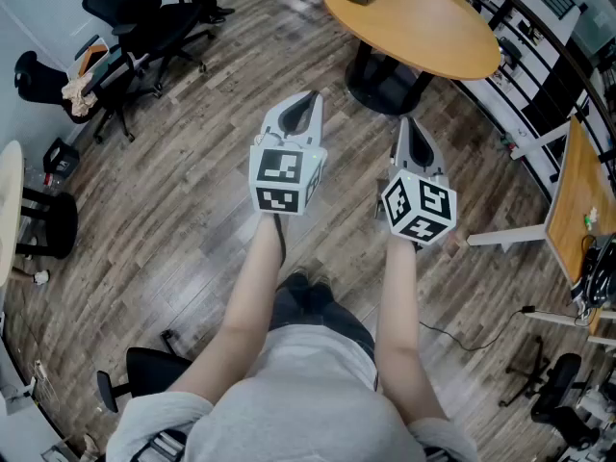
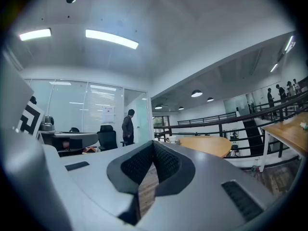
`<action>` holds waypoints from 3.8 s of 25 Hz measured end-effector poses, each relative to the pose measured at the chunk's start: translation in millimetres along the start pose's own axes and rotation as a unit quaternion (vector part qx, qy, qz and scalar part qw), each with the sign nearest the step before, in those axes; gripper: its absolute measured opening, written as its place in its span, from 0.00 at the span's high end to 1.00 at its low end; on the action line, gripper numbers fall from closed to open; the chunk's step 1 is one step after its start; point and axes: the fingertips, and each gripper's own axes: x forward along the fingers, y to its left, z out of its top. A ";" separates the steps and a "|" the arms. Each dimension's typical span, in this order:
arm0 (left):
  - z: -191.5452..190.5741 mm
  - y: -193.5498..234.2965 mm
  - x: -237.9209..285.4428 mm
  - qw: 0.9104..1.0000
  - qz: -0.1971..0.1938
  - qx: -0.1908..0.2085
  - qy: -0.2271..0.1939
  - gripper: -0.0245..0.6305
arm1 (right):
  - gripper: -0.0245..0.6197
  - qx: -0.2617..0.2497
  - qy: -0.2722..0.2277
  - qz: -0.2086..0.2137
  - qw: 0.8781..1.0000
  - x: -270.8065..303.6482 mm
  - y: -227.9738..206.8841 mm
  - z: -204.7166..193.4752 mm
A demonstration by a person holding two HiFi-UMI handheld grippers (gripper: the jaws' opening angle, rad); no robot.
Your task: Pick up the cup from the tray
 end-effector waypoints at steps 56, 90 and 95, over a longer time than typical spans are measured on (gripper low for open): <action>-7.0 -1.2 114.6 1.000 0.008 -0.002 0.001 0.95 | 0.95 0.026 0.011 0.017 0.999 93.1 -73.2 -10.7; -7.7 106.2 341.4 1.000 -0.005 -0.003 -0.002 0.95 | 0.95 0.020 0.013 0.011 1.000 333.5 -117.2 -3.9; -5.8 105.8 385.2 1.000 0.002 0.001 0.001 0.95 | 0.95 0.016 0.011 0.023 1.000 371.3 -142.1 2.6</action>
